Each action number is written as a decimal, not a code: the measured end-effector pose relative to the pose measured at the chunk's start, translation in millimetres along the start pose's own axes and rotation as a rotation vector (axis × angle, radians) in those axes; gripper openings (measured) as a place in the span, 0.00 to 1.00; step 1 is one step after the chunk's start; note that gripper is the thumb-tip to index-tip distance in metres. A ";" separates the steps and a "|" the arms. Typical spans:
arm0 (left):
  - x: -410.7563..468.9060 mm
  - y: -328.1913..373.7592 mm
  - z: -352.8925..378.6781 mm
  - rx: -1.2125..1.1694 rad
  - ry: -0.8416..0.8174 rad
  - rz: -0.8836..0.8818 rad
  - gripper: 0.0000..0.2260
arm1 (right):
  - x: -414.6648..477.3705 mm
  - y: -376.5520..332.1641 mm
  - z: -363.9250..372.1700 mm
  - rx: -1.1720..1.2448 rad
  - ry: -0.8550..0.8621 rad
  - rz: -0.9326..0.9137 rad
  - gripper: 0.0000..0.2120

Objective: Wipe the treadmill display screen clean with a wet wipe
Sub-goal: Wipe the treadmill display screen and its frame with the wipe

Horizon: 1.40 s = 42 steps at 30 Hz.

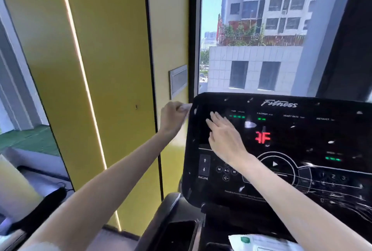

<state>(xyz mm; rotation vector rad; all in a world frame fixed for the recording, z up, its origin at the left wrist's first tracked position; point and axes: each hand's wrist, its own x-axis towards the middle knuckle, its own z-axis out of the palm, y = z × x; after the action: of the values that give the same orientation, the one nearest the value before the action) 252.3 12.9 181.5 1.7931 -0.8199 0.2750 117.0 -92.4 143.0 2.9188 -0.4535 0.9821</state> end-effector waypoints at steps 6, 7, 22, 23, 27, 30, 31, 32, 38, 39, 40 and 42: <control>27.3 -10.2 26.4 0.488 -0.078 0.667 0.06 | 8.9 0.3 18.1 -0.329 -0.125 -0.010 0.31; 22.4 -19.2 27.3 0.512 -0.097 0.730 0.07 | 7.6 1.9 17.3 -0.344 -0.125 -0.036 0.32; 42.1 -21.3 26.5 0.367 -0.192 0.729 0.08 | 9.5 11.3 29.2 -0.331 -0.037 -0.098 0.39; 46.8 -15.3 25.5 0.320 -0.121 0.650 0.08 | 9.3 11.8 29.6 -0.339 -0.030 -0.102 0.39; 29.9 -15.4 27.3 0.326 -0.217 0.741 0.14 | 9.1 14.0 32.1 -0.347 0.003 -0.119 0.37; 38.4 -14.7 23.8 0.368 -0.207 0.708 0.09 | 8.2 14.4 33.9 -0.384 0.048 -0.145 0.33; 41.1 -14.5 24.6 0.321 -0.134 0.639 0.09 | 8.0 13.8 34.7 -0.392 0.062 -0.153 0.32; 39.0 -14.8 26.5 0.292 -0.096 0.595 0.09 | 7.6 13.4 35.8 -0.401 0.072 -0.155 0.31; 30.1 -13.6 26.8 0.289 -0.182 0.623 0.06 | 8.4 13.5 37.6 -0.474 0.077 -0.171 0.29; 36.5 -12.0 27.2 0.248 -0.111 0.563 0.06 | 8.0 13.5 37.3 -0.478 0.076 -0.177 0.28; 37.5 -11.8 28.4 0.235 -0.094 0.527 0.06 | 7.7 13.1 35.9 -0.482 0.071 -0.176 0.28; 25.2 -16.7 29.5 0.282 -0.165 0.581 0.08 | 7.6 12.8 31.3 -0.485 0.056 -0.169 0.28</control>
<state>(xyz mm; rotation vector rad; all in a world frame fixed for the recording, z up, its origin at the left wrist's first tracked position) 275.8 -20.9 171.8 1.8149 -1.4779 0.6512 137.6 -110.4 121.7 2.4440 -0.3715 0.7953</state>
